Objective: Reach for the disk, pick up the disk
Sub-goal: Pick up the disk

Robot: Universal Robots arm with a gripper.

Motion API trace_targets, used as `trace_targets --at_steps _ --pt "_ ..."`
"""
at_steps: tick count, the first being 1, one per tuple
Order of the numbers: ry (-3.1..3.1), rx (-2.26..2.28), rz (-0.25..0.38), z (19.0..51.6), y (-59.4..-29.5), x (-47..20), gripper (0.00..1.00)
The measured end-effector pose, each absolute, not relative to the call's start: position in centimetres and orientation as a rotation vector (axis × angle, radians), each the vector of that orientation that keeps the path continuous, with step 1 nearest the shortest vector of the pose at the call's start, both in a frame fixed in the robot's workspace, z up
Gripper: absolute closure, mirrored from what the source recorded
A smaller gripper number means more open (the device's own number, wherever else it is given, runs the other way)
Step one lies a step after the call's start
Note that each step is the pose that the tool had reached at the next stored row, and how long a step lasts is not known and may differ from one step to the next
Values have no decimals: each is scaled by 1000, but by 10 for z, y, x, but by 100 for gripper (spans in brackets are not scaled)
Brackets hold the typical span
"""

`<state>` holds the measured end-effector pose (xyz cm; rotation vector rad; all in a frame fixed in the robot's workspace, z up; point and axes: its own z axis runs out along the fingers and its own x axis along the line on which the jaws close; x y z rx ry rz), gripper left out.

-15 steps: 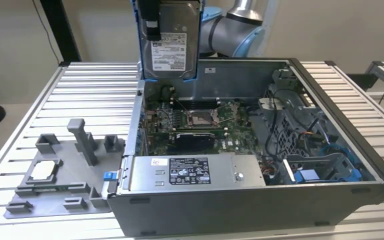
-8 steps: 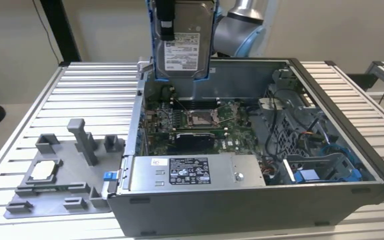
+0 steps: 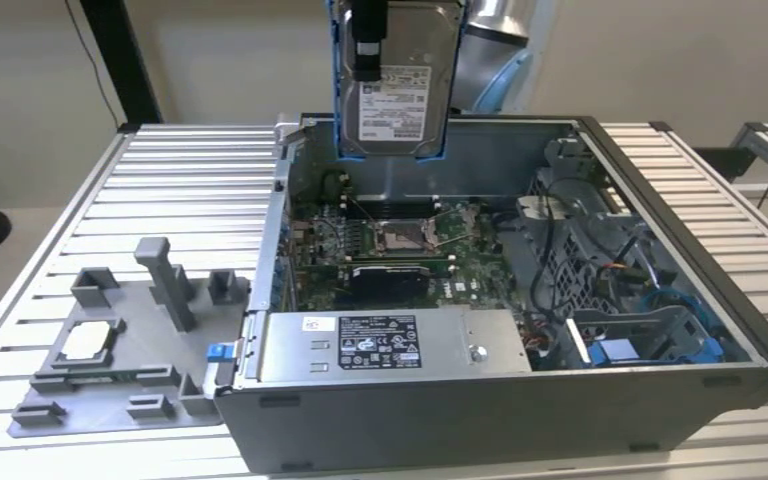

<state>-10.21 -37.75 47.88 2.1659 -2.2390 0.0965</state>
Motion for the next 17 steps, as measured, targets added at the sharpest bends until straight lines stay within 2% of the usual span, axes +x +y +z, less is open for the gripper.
trace_targets --at_steps 17 --pt "-2239 2166 97 479 -378 -51 100"
